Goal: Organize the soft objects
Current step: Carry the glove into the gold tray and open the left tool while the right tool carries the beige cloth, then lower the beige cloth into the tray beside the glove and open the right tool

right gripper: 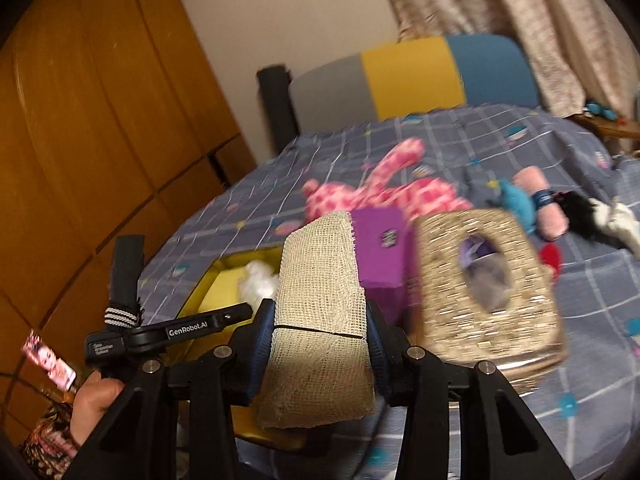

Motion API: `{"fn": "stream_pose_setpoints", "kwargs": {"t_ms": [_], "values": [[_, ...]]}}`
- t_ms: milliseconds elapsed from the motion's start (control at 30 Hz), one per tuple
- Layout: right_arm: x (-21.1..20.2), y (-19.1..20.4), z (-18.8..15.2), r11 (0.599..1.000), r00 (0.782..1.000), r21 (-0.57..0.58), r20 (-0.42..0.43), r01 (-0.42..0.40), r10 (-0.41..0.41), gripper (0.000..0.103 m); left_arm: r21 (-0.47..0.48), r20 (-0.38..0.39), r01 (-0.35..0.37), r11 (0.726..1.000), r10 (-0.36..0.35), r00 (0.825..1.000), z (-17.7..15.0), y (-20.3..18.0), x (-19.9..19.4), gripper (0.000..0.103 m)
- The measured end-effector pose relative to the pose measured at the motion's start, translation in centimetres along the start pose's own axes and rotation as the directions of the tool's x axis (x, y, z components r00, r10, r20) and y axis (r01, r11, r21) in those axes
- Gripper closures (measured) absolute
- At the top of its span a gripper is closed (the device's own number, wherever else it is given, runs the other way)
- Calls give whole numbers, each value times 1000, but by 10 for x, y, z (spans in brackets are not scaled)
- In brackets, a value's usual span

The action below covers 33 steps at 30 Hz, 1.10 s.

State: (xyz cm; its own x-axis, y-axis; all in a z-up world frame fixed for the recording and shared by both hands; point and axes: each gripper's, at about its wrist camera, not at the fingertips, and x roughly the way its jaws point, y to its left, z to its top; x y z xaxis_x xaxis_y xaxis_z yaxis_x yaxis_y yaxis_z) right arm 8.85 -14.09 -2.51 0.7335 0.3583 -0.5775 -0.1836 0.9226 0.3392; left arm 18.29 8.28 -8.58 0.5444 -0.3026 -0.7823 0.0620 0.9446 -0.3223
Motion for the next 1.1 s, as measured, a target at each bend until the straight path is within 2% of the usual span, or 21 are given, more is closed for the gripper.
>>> {"fn": "stream_pose_setpoints", "kwargs": {"t_ms": [200,367,500,667,800,867,900,1000,1100], "values": [[40,34,-1,999,996,-39,-90,-13,10,59,-10,-5,-7,1000,7,1000,-15,9,-9,51],[78,51,6,998,990,-44,-136,34,-40,59,-33,20,-18,999,19,1000,-19,19,-20,51],[109,58,13,993,981,-32,-152,114,-118,59,-49,36,-28,998,29,999,-21,31,-30,51],[133,62,23,974,966,-40,-125,221,-225,59,-75,54,-30,997,35,998,-24,45,-41,51],[143,68,32,945,942,-59,-75,323,-327,58,-101,57,-30,994,35,998,-25,57,-44,51],[150,74,34,922,922,-91,-56,377,-383,54,-114,56,-27,993,33,998,-26,62,-45,51],[154,78,34,913,915,-107,-49,394,-400,47,-120,56,-27,992,34,998,-26,64,-45,51],[159,85,34,907,912,-125,-37,402,-409,25,-136,55,-19,991,27,998,-28,68,-45,51],[156,90,33,913,919,-125,-15,388,-393,22,-141,55,-17,990,25,998,-29,70,-46,51]]}}
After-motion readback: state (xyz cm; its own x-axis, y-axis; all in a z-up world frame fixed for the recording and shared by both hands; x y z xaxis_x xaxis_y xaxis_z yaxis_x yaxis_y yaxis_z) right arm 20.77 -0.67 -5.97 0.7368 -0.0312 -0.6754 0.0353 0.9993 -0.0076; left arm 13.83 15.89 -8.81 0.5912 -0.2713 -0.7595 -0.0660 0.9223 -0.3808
